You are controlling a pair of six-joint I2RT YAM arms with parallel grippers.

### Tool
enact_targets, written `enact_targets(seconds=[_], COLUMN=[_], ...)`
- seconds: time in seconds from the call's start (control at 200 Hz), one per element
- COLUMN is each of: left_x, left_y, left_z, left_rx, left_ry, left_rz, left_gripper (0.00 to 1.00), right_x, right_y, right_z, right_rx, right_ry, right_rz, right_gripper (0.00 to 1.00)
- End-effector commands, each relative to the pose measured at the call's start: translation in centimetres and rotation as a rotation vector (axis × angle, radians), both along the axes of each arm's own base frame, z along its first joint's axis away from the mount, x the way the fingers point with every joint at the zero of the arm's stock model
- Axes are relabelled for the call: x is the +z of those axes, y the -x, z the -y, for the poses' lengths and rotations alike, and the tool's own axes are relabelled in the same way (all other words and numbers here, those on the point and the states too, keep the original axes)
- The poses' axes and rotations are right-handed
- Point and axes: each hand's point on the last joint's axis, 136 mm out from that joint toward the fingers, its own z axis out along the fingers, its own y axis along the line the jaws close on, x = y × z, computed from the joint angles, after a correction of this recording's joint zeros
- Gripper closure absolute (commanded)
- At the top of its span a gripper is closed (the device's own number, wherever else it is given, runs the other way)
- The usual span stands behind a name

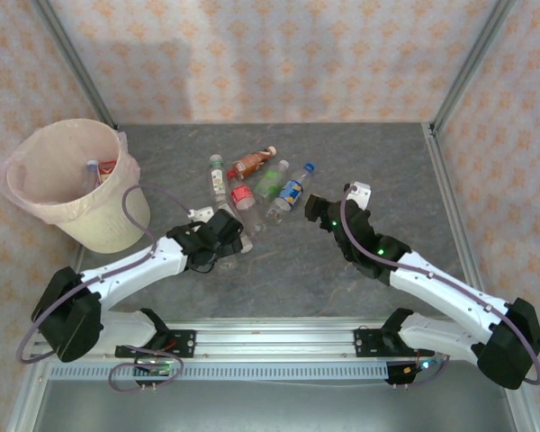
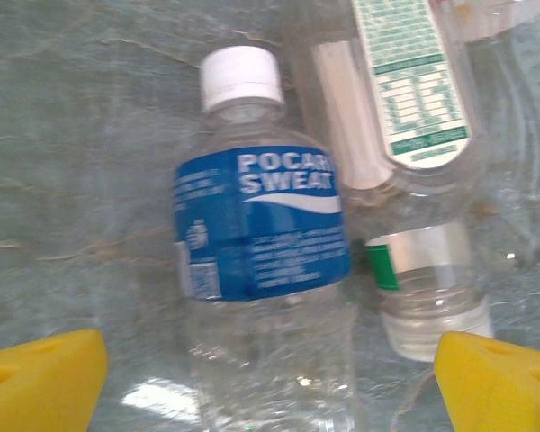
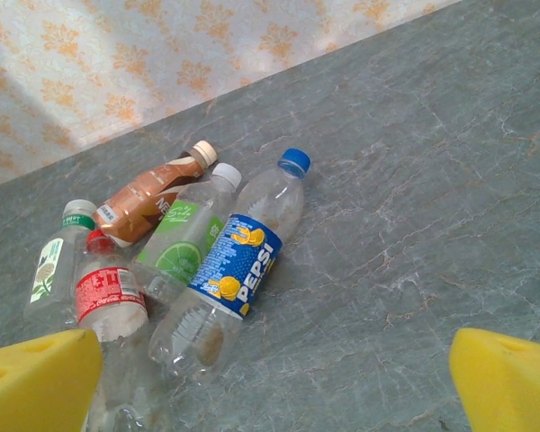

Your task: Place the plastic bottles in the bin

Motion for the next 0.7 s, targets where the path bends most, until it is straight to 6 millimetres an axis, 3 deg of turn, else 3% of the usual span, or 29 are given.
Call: enact_targets(seconds=[0.0, 0.375, 0.565, 0.696], left_x=[-1.9, -6.9, -6.9, -5.4], left_y=[-1.0, -0.6, -1.5, -1.6], left_z=[1.5, 1.0, 1.7, 0.9], left_rx=[-0.039, -0.017, -0.067, -0.065], left_ry=[0.053, 0.002, -0.011, -0.047], left_rz=[-0.018, -0.113, -0.105, -0.08], left_gripper=[0.11, 0.23, 0.36, 0.41], right_x=[-0.5, -0.6, -0.7, -0.5], right_y=[0.1, 0.2, 0.2, 0.2], right_z=[1.0, 1.3, 1.3, 0.9], right_rx=[-0.042, -0.049, -0.049, -0.025], right_ry=[0.011, 0.021, 0.019, 0.01], right_rz=[-0.001, -0.006, -0.007, -0.001], right_gripper=[0.01, 0.01, 0.01, 0.01])
